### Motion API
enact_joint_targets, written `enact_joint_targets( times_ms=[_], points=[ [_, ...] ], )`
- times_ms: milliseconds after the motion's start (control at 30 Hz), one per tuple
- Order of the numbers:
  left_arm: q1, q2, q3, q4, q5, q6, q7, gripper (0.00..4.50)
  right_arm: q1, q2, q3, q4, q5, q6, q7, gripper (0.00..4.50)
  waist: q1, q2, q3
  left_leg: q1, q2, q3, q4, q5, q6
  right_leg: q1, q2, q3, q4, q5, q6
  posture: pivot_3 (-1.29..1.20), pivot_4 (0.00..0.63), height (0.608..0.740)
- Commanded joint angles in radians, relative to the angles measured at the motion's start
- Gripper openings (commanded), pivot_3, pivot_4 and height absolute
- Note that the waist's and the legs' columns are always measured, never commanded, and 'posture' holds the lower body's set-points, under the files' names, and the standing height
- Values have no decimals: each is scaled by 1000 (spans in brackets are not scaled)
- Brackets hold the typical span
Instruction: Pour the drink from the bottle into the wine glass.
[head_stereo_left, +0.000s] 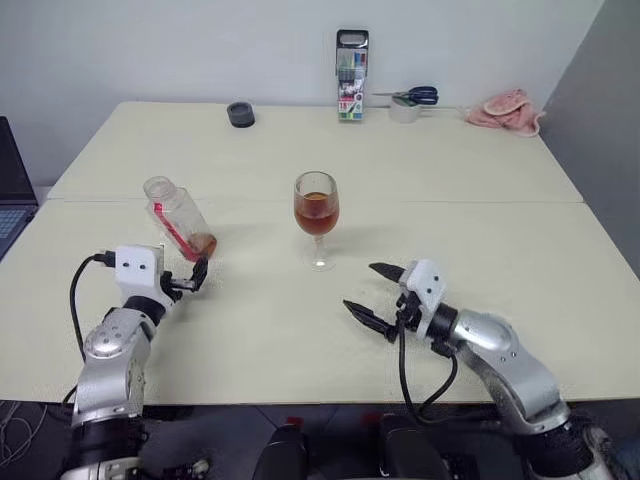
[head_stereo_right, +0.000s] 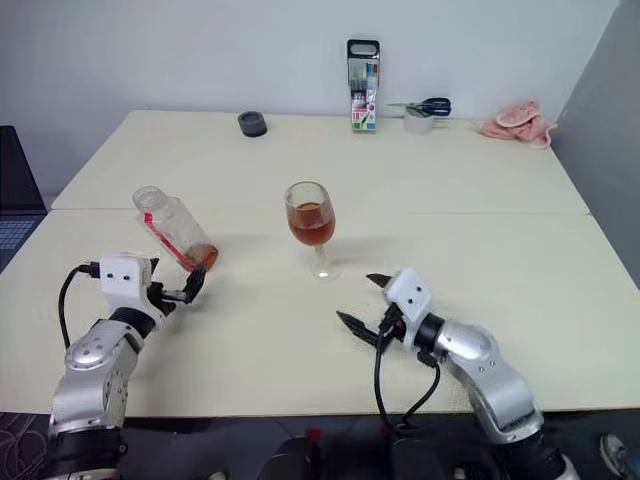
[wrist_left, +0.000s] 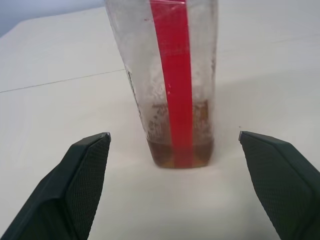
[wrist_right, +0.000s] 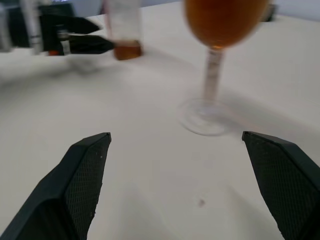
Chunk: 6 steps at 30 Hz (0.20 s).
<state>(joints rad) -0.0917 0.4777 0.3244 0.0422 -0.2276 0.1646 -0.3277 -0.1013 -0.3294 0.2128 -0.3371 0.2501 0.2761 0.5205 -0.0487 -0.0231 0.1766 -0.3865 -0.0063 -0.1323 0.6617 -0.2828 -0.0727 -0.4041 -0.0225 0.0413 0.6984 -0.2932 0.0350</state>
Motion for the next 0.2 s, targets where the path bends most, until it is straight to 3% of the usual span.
enact_joint_targets(
  times_ms=[33, 200],
  points=[
    [75, -38, 35, -127, 11, -55, 49, 4357, 56, 103, -125, 103, -33, -204, -144, 4500, 1, 0, 0, 2, 0, 1, -1, 0, 0, 1, 0, 1, 0, 0, 0, 0, 150, 740],
    [121, -80, 17, -170, 57, -115, 95, 4357, 77, 166, -180, 160, -40, -296, -184, 4500, 6, 0, 0, 4, 0, 2, -1, 0, 0, 2, 1, 2, 0, 0, 0, 0, 150, 740]
  ],
)
